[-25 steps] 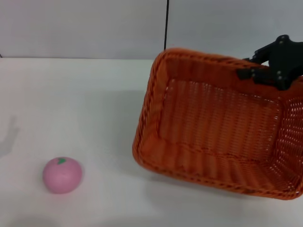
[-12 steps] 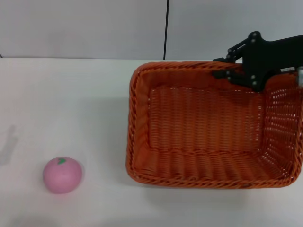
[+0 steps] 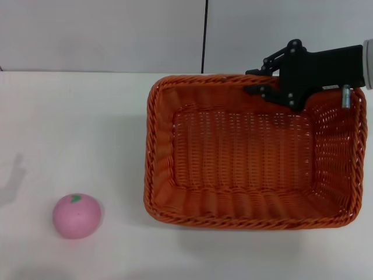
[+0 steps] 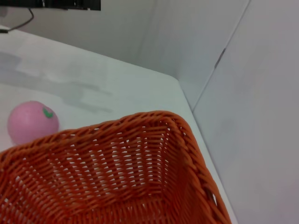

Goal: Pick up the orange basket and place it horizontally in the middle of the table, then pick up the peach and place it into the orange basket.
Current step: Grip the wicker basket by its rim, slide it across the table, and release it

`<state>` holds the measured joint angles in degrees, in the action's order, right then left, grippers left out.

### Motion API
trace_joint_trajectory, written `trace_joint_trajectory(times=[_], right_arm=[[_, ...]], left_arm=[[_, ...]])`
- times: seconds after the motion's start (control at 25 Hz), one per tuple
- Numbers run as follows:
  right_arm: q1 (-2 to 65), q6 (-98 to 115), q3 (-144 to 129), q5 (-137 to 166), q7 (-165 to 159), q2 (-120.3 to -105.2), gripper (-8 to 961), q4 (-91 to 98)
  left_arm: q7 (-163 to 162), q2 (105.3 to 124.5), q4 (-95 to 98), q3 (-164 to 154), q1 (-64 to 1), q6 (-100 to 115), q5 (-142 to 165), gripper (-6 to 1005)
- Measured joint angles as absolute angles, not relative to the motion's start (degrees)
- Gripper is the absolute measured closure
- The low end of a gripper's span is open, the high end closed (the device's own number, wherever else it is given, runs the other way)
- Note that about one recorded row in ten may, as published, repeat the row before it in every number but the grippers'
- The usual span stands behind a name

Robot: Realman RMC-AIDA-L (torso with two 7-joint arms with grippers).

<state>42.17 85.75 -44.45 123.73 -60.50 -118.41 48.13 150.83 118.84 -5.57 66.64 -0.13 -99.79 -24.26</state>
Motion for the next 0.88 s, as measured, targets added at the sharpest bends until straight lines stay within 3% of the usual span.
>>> trace_joint_trajectory(times=[0.32,0.44,0.64,0.8,0.88], right_arm=[[42.5,84.0,-45.6,121.8,-58.6,-118.65,705,47.3],[42.2,83.4,-45.7,120.2,-58.0,-118.77,479,47.3],[39.6,84.1,-45.7,112.9,-57.7,-118.83,431,48.5],[34.7,85.1,-45.7,102.4,-57.9,-118.90,431,49.0],[30.9,86.3,-45.7,94.6,-57.6,-119.07,431,48.6]], left_arm=[[150.8,118.82,-5.5,66.2,-0.7,-99.5,-24.3,170],[150.9,118.82,-5.3,66.2,-0.9,-99.4,-24.3,170],[150.8,118.44,-5.3,64.6,-1.0,-99.4,-24.3,170],[149.4,116.26,-4.4,57.6,-1.6,-101.7,-24.2,169],[146.1,114.24,-2.0,52.7,-2.9,-103.4,-24.2,169]])
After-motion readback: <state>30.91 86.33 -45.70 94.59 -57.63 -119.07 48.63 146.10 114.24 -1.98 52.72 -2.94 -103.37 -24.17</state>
